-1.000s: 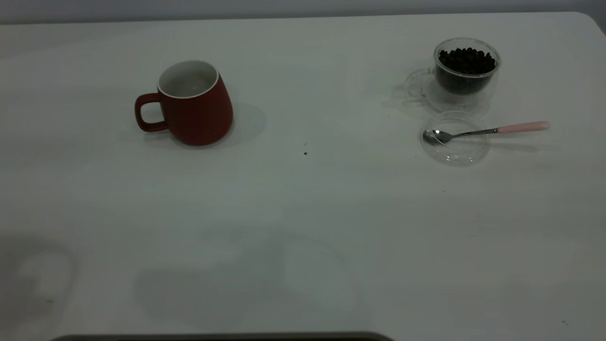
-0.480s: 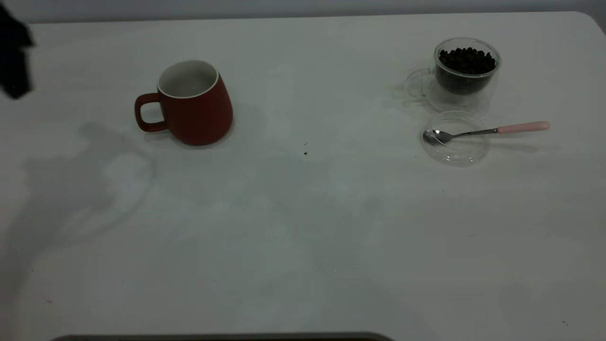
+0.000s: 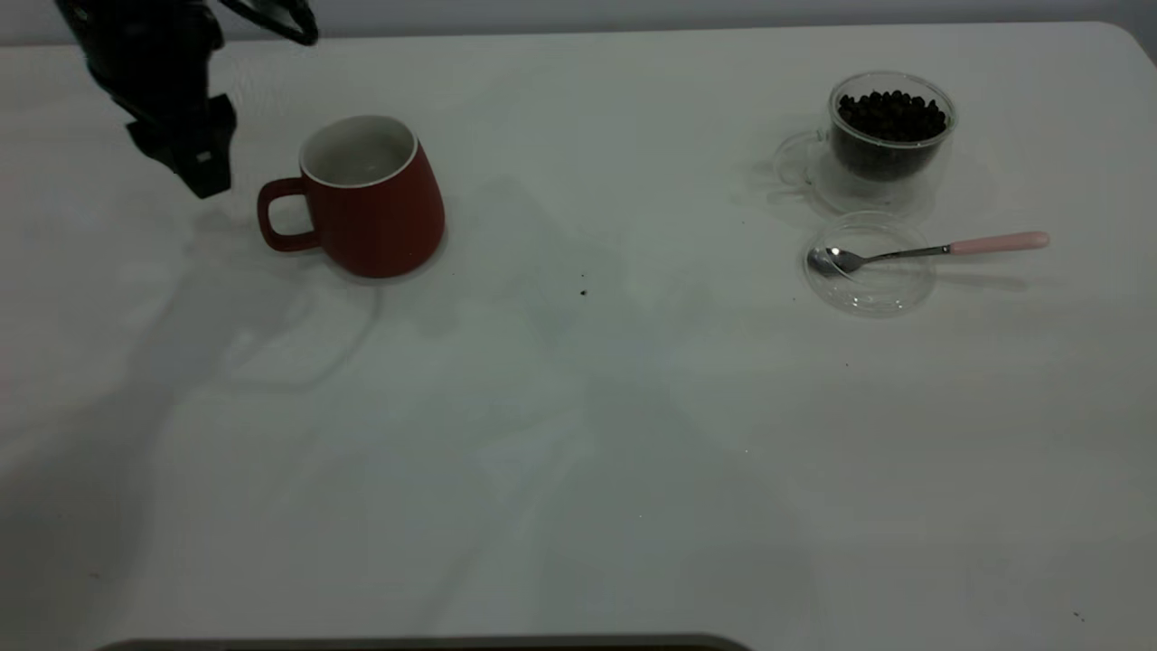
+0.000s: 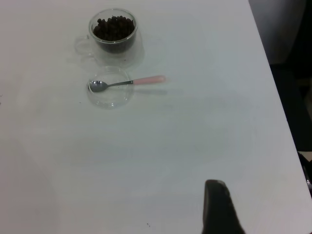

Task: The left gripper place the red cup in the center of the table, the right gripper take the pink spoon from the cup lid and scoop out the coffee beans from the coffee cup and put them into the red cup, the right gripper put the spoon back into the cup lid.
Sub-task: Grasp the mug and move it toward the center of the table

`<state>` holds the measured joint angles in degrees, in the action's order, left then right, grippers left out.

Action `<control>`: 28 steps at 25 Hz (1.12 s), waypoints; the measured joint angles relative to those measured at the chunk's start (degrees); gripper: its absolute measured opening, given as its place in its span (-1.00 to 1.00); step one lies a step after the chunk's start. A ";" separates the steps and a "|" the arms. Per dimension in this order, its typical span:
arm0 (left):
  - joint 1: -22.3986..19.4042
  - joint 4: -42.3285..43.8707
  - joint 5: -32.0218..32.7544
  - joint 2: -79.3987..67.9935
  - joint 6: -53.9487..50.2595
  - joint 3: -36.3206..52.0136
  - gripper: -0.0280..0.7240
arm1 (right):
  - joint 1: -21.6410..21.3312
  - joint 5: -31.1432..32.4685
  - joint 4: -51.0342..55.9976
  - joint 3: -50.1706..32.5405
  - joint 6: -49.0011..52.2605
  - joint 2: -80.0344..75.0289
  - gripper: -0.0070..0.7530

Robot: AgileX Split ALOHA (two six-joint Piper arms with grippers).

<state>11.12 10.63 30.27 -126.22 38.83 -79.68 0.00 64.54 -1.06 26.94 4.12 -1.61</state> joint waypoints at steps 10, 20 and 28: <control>1.37 -2.40 -7.12 -3.25 8.90 -0.17 0.51 | 0.00 0.00 0.00 0.00 0.00 0.00 0.30; 3.47 -2.34 -11.10 -6.45 13.59 -0.17 0.51 | 0.00 0.00 0.00 0.00 0.00 0.00 0.30; 8.32 -2.39 -16.67 -6.86 13.89 -0.17 0.51 | 0.00 0.00 0.00 0.00 0.00 0.00 0.30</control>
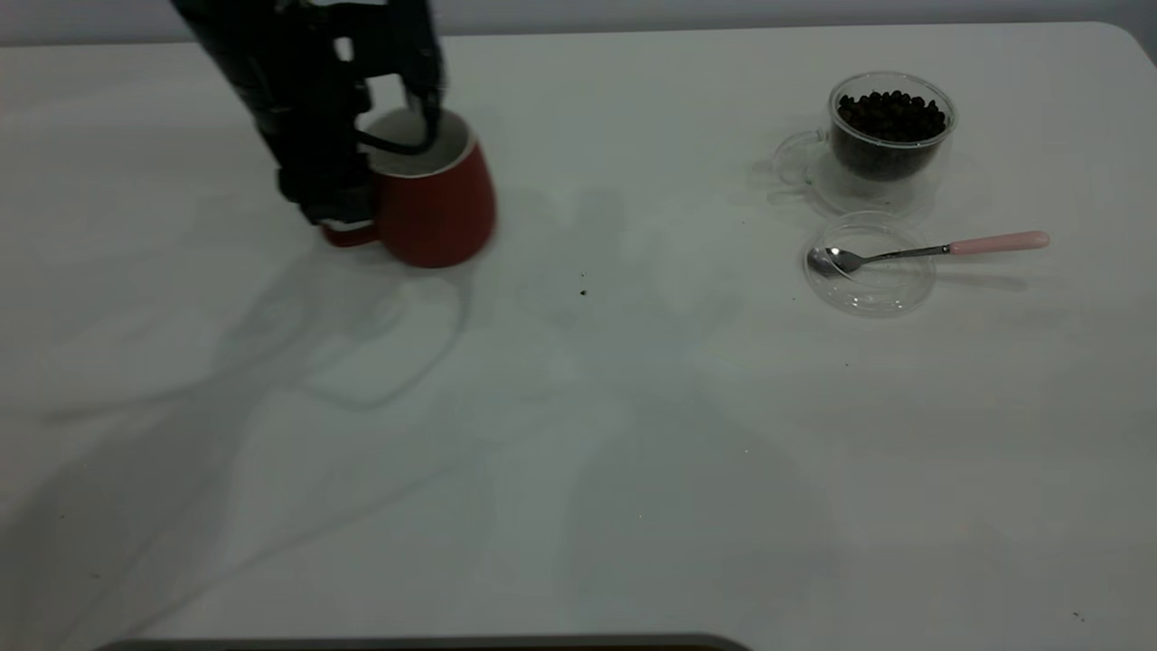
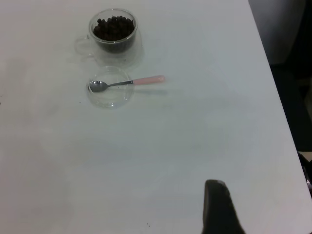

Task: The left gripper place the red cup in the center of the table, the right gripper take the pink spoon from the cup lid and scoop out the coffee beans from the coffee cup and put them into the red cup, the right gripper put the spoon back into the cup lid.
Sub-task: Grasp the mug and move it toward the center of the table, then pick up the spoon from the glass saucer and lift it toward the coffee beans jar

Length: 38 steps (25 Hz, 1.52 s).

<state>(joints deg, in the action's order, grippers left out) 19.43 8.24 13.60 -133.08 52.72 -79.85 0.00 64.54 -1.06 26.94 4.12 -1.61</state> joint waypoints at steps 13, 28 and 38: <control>5.72 -0.95 -2.60 0.00 -0.53 0.00 0.51 | 0.00 0.00 0.00 0.00 0.00 0.00 0.30; 6.60 -1.48 -2.36 0.00 -1.13 -0.02 0.51 | 0.00 0.00 0.00 0.00 0.00 0.00 0.30; 2.12 -3.90 12.93 9.74 -9.95 -0.02 0.51 | 0.00 0.00 0.00 0.00 0.00 0.00 0.30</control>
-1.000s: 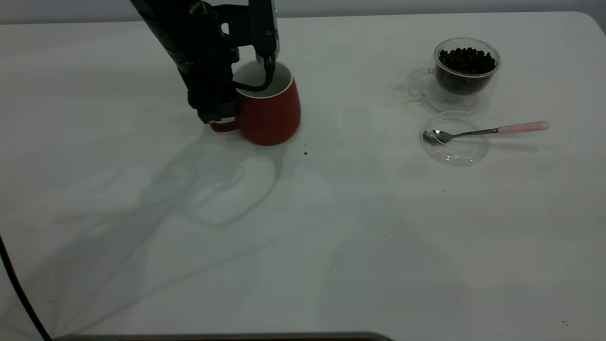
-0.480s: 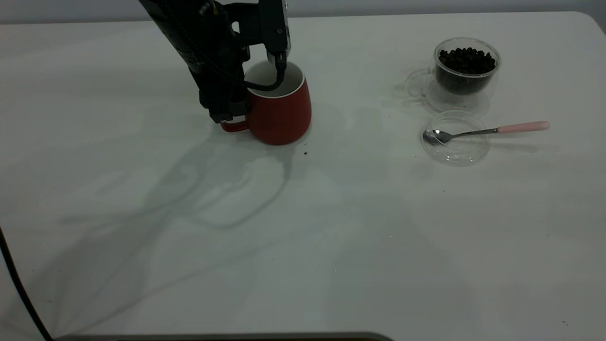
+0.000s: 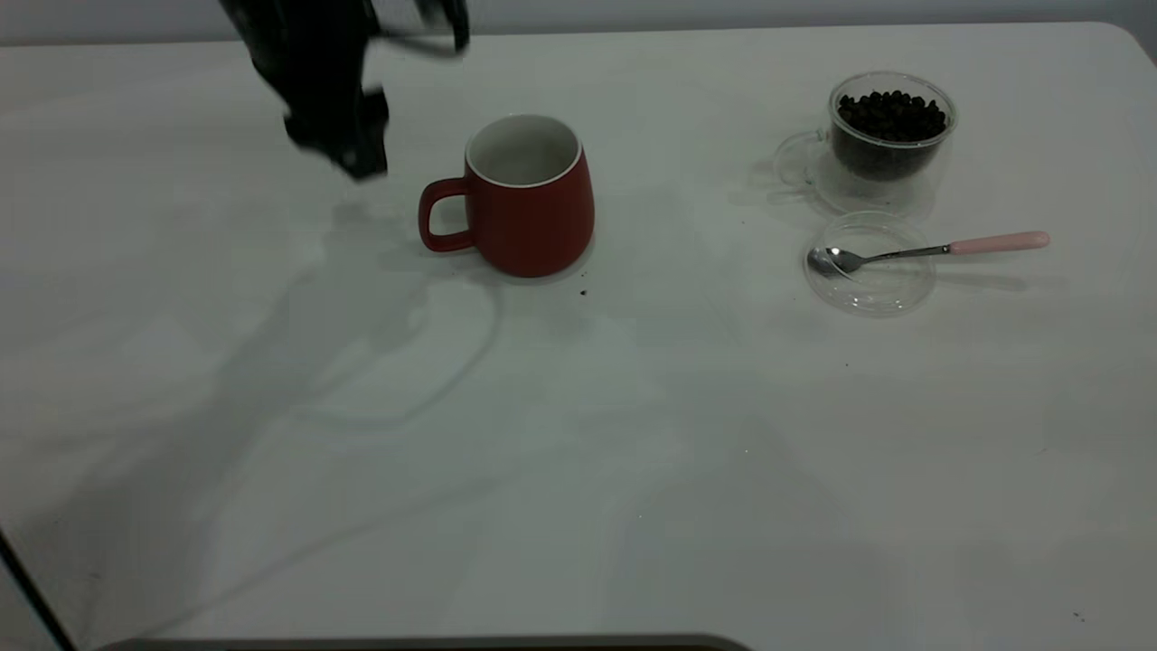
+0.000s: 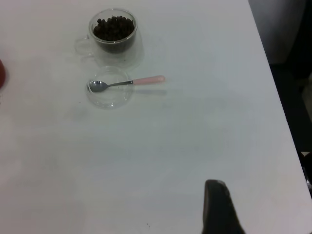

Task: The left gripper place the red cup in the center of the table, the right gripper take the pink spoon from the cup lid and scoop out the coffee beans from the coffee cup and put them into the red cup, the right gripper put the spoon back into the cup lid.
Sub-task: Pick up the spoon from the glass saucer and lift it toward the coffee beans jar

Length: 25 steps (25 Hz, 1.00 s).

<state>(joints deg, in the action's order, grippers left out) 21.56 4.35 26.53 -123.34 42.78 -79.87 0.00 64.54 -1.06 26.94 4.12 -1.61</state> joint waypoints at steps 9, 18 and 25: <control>-1.38 -0.23 28.66 20.17 -15.92 0.00 0.51 | 0.00 0.00 0.00 0.00 0.00 0.02 0.30; -1.72 -0.49 40.50 45.62 -32.14 0.57 0.51 | 0.00 0.00 0.05 0.00 0.00 0.02 0.30; -1.72 -0.44 40.50 67.47 -40.66 15.18 0.51 | 0.00 0.00 0.05 0.00 0.00 0.02 0.30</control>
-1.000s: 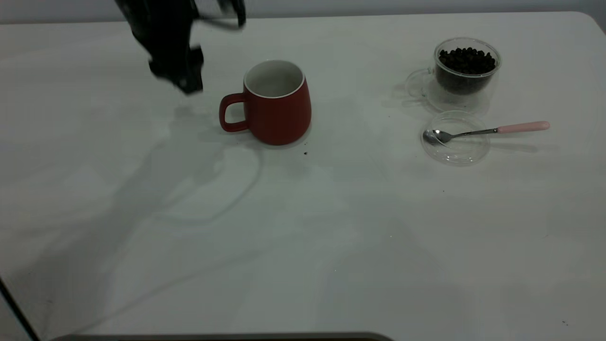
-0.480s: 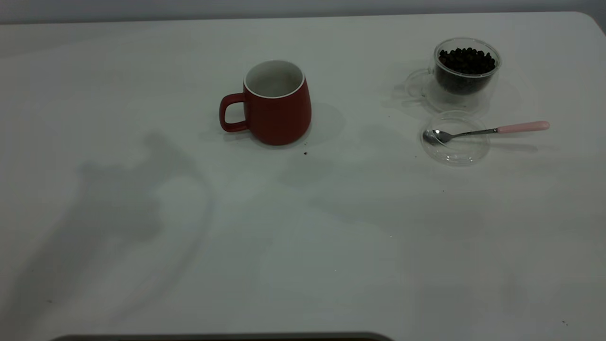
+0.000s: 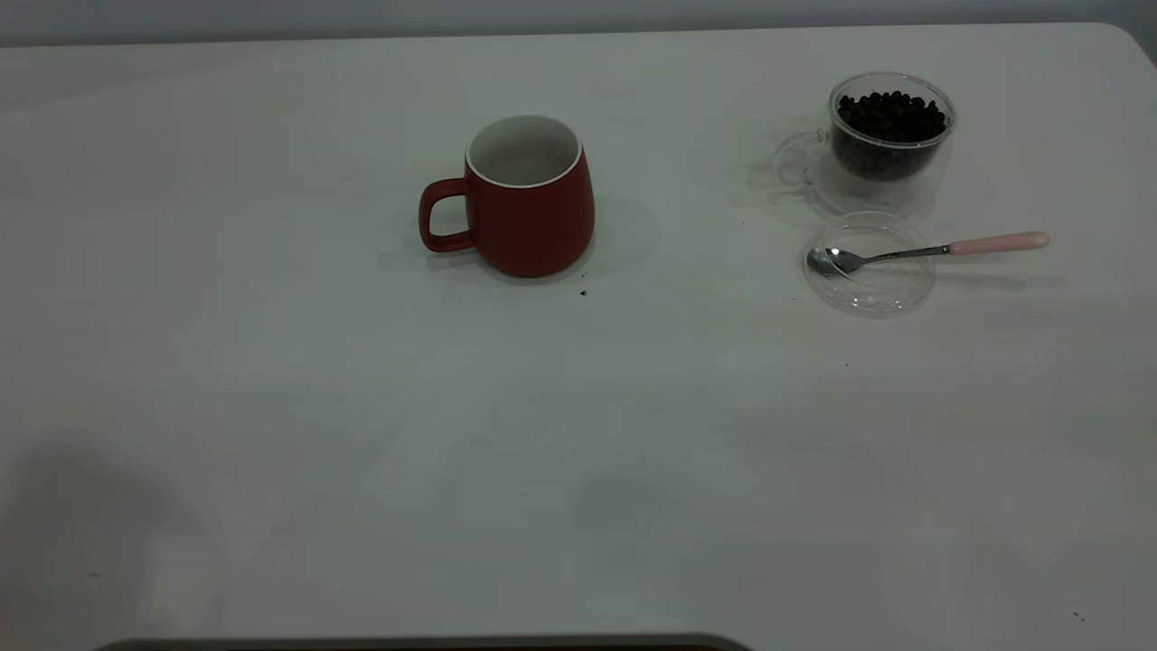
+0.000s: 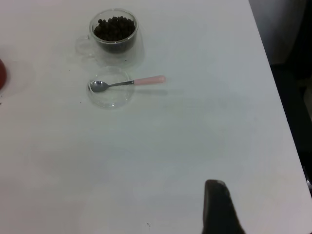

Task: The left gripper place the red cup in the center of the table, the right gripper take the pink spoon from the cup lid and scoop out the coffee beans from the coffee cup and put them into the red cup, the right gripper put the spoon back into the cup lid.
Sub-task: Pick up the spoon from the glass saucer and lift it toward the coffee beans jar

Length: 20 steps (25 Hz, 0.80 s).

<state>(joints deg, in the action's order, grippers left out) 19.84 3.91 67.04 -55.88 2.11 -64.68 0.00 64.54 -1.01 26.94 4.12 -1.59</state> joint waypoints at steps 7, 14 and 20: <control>0.00 3.53 -0.32 14.07 -7.65 22.04 0.51 | 0.00 0.00 0.00 0.00 0.00 0.00 0.30; 0.00 3.53 -5.07 20.76 -9.06 35.38 0.51 | 0.00 0.00 0.00 0.00 0.00 0.00 0.30; 0.00 3.48 -4.77 24.38 -9.06 35.82 0.51 | 0.00 0.00 0.00 0.00 0.00 0.00 0.30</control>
<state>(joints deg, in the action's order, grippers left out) 19.84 7.39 62.27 -31.49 -6.95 -28.86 0.00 64.54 -1.01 26.94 4.12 -1.59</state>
